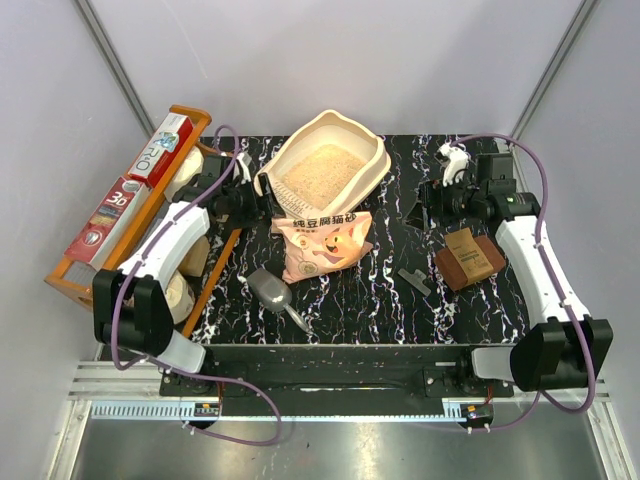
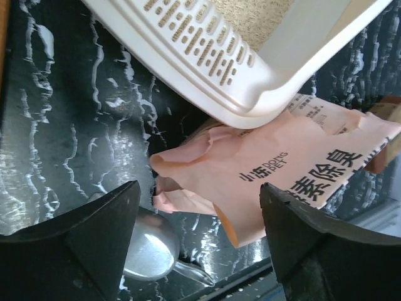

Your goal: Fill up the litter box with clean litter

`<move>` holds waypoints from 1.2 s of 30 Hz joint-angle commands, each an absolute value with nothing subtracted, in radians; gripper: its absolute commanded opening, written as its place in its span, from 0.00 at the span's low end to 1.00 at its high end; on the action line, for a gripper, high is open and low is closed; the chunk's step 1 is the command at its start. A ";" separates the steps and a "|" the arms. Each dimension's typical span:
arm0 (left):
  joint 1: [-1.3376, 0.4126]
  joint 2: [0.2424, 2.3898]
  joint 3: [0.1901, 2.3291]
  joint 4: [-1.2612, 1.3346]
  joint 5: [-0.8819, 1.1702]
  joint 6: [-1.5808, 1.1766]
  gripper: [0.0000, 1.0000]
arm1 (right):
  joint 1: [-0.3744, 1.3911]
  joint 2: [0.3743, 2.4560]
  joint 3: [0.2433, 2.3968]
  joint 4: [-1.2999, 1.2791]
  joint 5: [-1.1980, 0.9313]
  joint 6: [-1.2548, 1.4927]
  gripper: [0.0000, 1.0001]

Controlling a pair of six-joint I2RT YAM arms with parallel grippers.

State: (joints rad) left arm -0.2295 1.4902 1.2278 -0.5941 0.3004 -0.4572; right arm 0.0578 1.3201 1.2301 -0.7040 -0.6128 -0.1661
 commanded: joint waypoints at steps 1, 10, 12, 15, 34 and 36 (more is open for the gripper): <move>-0.212 1.522 1.206 -0.496 0.527 -0.540 0.78 | 0.055 1.279 1.229 -0.696 -0.640 -0.133 0.89; -0.224 1.598 1.215 -0.399 0.708 -0.540 0.61 | 0.055 1.270 1.193 -0.693 -0.632 -0.155 0.89; -0.232 1.601 1.219 -0.377 0.730 -0.534 0.58 | 0.055 1.293 1.206 -0.686 -0.635 -0.155 0.89; -0.255 1.600 1.242 -0.351 0.779 -0.509 0.45 | 0.055 1.325 1.224 -0.663 -0.661 -0.150 0.89; -0.276 1.329 1.101 -0.212 0.831 -0.364 0.00 | 0.219 1.858 1.417 -0.329 -1.023 0.304 0.92; -0.276 1.306 1.082 -0.195 0.848 -0.353 0.00 | 0.244 1.882 1.417 -0.316 -1.037 0.327 0.92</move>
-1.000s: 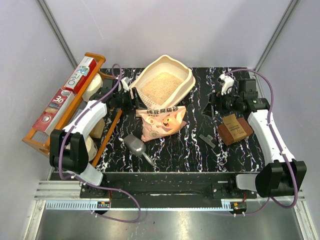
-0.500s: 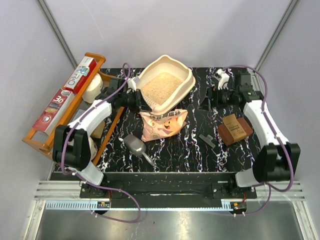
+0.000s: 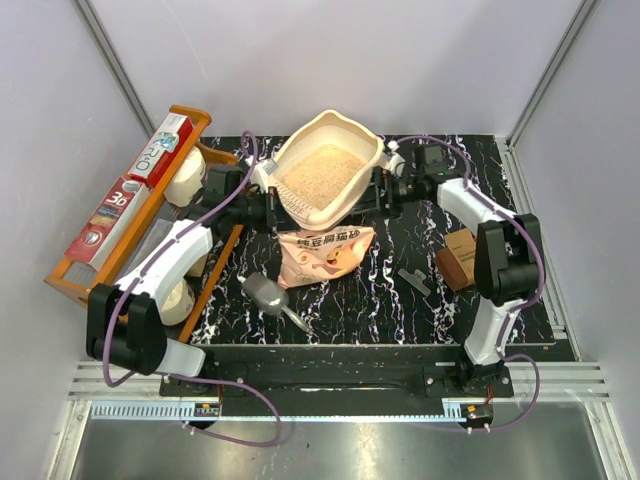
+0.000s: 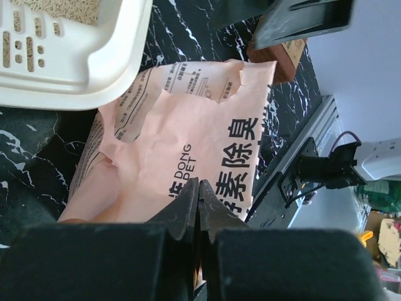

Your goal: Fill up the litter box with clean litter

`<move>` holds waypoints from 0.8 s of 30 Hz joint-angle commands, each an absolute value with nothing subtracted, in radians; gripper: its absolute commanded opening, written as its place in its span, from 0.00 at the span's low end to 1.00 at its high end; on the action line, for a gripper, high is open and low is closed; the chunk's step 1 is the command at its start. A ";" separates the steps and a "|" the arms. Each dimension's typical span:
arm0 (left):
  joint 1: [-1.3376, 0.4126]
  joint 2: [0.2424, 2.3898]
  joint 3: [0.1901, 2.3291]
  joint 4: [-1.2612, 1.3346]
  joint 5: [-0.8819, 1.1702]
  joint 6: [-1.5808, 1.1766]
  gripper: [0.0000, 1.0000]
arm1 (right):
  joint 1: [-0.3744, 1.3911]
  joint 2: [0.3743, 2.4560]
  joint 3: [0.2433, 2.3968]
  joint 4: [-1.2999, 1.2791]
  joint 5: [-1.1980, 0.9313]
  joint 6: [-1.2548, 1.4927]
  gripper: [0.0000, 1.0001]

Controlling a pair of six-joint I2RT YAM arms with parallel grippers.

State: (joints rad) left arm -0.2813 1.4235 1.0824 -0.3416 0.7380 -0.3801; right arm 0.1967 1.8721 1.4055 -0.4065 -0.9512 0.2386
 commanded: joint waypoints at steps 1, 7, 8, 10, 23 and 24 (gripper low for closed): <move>-0.278 1.299 1.075 -0.172 0.868 -0.347 0.00 | 0.250 1.888 1.420 -0.308 -1.042 0.330 0.92; -0.279 1.279 1.031 -0.057 0.900 -0.345 0.00 | 0.282 1.950 1.453 -0.307 -1.101 0.341 0.90; -0.281 1.273 1.007 -0.031 0.899 -0.350 0.00 | 0.282 1.951 1.451 -0.308 -1.103 0.341 0.90; -0.282 1.264 0.991 0.035 0.900 -0.373 0.00 | 0.284 1.951 1.444 -0.307 -1.092 0.341 0.90; -0.282 1.288 1.005 0.198 0.937 -0.426 0.00 | 0.325 1.953 1.462 -0.308 -1.164 0.301 0.69; -0.282 1.290 1.005 0.215 0.940 -0.426 0.00 | 0.327 1.953 1.465 -0.307 -1.169 0.298 0.65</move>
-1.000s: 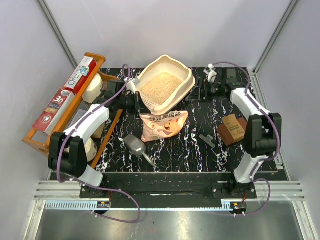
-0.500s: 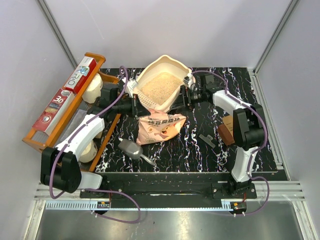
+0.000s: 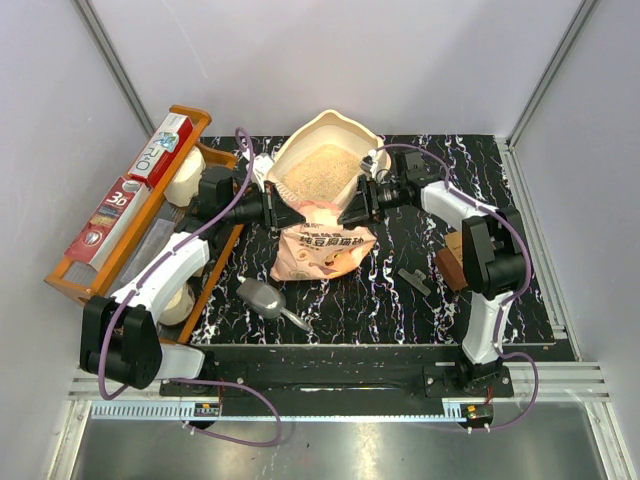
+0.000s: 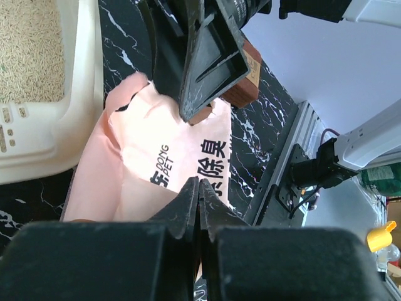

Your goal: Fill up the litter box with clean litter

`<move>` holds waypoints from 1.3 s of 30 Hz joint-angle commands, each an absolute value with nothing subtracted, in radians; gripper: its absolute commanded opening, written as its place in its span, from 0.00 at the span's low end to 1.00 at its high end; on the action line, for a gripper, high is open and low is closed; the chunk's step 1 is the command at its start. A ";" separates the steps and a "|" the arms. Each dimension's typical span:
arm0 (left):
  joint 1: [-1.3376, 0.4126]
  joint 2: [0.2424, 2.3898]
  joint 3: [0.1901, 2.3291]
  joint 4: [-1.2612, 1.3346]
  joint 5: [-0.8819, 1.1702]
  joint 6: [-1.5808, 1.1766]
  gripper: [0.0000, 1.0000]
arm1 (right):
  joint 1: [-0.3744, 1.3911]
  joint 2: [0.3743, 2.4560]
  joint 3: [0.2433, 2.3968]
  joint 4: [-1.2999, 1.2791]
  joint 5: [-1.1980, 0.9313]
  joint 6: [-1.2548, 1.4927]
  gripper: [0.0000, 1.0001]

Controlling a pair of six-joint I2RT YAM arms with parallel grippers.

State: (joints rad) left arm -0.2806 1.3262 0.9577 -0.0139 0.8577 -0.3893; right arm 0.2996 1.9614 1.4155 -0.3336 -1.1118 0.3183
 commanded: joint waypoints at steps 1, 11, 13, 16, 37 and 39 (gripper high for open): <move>-0.282 1.293 1.009 0.218 0.939 -0.420 0.00 | 0.328 1.948 1.466 -0.307 -1.173 0.293 0.60; -0.281 1.316 1.055 0.098 0.876 -0.284 0.17 | 0.328 1.847 1.554 -0.290 -1.192 0.239 0.00; -0.282 1.312 1.060 0.058 0.858 -0.246 0.31 | 0.328 1.827 1.591 -0.288 -1.184 0.222 0.00; -0.281 1.301 1.142 -0.098 0.786 -0.126 0.55 | 0.328 1.806 1.623 -0.290 -1.167 0.199 0.00; -0.296 1.784 1.903 -0.934 0.900 0.644 0.77 | 0.334 1.735 1.602 -0.370 -1.121 0.083 0.00; -0.296 1.860 1.968 -1.070 0.963 0.696 0.71 | 0.336 1.732 1.594 -0.377 -1.117 0.075 0.00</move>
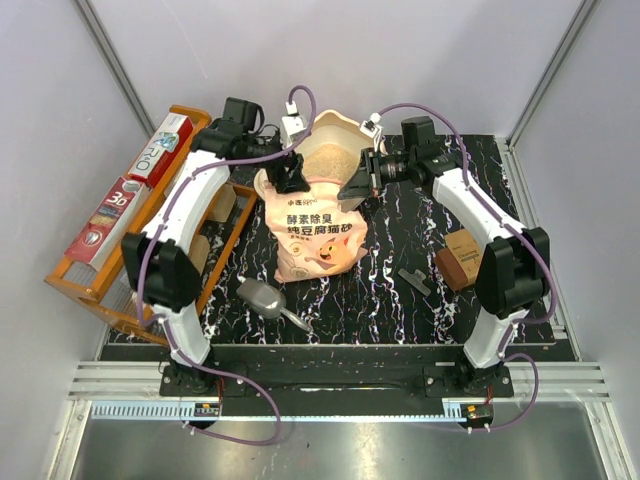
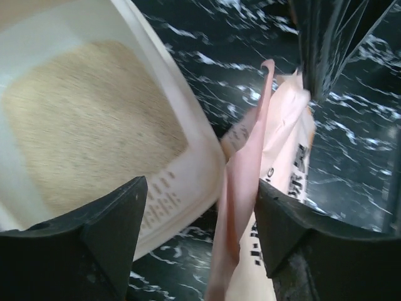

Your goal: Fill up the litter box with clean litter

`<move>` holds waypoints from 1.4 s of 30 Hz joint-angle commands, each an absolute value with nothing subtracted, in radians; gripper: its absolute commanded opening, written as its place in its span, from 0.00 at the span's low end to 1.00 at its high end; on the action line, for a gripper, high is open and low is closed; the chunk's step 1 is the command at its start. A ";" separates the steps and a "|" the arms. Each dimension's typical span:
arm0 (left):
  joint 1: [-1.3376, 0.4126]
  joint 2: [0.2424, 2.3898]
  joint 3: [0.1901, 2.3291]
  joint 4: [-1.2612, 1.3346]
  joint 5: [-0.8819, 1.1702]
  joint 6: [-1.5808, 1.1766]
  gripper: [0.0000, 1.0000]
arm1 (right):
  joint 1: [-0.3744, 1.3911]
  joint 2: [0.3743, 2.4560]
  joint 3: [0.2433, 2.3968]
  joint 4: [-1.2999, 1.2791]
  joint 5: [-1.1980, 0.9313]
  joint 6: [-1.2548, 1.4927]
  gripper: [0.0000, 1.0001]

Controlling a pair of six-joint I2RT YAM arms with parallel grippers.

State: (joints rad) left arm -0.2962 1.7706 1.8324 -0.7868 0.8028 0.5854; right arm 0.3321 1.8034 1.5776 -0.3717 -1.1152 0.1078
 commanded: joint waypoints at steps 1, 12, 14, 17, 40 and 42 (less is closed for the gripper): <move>-0.298 1.880 2.017 -1.106 0.980 0.706 0.69 | 0.334 1.729 1.592 -0.383 -1.114 0.072 0.00; -0.318 1.859 1.974 -1.162 1.054 0.643 0.00 | 0.324 1.692 1.638 -0.510 -0.891 0.022 0.37; -0.319 1.728 1.834 -0.974 1.016 0.524 0.00 | 0.325 1.671 1.664 -0.604 -0.743 -0.065 0.50; -0.319 1.475 1.539 -0.565 0.890 0.337 0.00 | 0.325 1.672 1.744 -0.795 -0.531 -0.144 0.65; -0.472 1.129 1.085 -0.100 0.624 0.184 0.00 | 0.468 1.756 1.796 -0.930 -0.424 -0.089 0.79; -0.472 1.126 1.083 -0.097 0.623 0.181 0.00 | 0.482 1.773 1.798 -0.934 -0.403 -0.094 0.79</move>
State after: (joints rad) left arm -0.4618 1.1584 1.0512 -0.2970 0.6041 0.2028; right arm 0.4591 1.7439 1.7748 -0.9295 -0.4847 -0.1085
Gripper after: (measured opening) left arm 0.037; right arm 0.786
